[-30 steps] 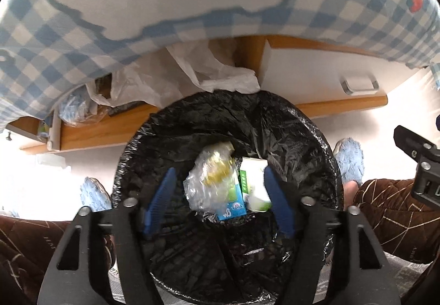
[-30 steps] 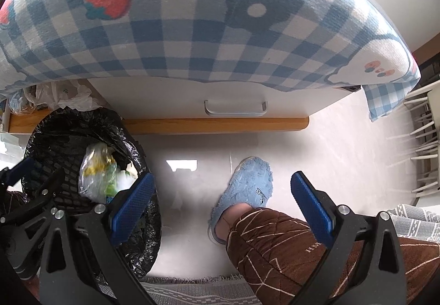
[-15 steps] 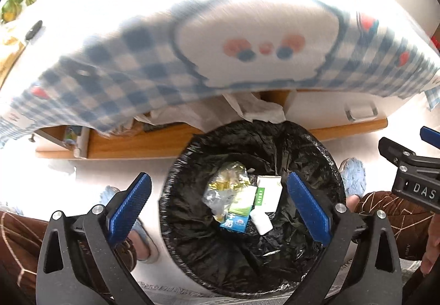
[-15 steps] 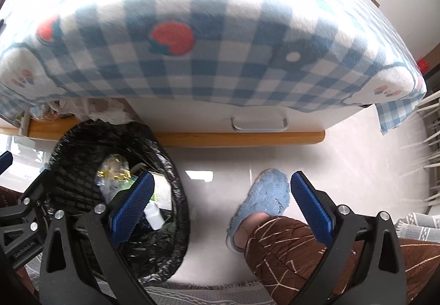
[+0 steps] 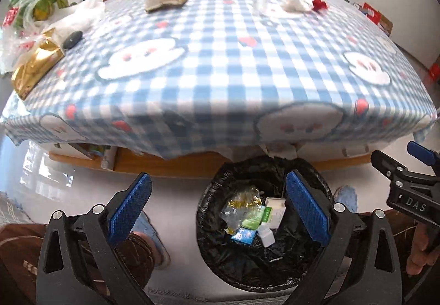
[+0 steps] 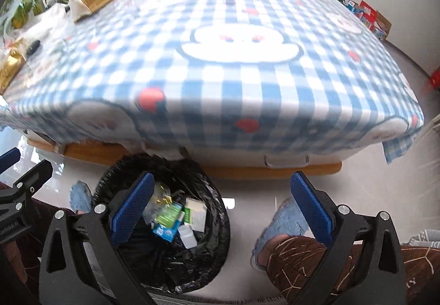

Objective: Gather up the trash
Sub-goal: 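Move both open tools back over the table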

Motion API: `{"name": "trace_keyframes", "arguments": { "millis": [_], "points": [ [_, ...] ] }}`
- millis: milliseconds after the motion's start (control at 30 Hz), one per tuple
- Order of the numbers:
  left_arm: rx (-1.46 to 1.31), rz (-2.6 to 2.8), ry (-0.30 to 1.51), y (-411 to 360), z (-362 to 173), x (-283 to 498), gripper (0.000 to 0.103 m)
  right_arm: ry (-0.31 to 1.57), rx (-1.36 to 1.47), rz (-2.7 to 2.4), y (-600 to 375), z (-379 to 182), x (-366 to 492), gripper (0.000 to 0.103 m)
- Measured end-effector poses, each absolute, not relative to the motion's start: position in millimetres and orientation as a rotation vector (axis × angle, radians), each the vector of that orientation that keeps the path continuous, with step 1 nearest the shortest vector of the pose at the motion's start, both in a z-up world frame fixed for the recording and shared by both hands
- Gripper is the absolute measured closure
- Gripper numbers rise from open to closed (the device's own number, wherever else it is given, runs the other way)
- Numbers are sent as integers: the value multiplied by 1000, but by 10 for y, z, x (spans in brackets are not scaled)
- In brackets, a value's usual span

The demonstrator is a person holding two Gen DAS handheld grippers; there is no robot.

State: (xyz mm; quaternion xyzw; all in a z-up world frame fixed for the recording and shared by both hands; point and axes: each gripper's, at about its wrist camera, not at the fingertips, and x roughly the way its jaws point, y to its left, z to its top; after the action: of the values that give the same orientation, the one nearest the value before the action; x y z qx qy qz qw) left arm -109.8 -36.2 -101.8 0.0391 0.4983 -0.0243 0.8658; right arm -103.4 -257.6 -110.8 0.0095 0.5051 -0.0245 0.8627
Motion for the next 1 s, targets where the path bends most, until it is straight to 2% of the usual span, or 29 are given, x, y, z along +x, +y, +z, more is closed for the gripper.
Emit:
{"name": "trace_keyframes", "arguments": {
  "millis": [533,1000],
  "points": [
    [31,-29,948,-48,-490,-778,7,846,58,-22,-2451,-240,-686,8],
    [-42,7,942,260,-337,100,7,845,54,2,-2316,-219,29,8]
  ]
}}
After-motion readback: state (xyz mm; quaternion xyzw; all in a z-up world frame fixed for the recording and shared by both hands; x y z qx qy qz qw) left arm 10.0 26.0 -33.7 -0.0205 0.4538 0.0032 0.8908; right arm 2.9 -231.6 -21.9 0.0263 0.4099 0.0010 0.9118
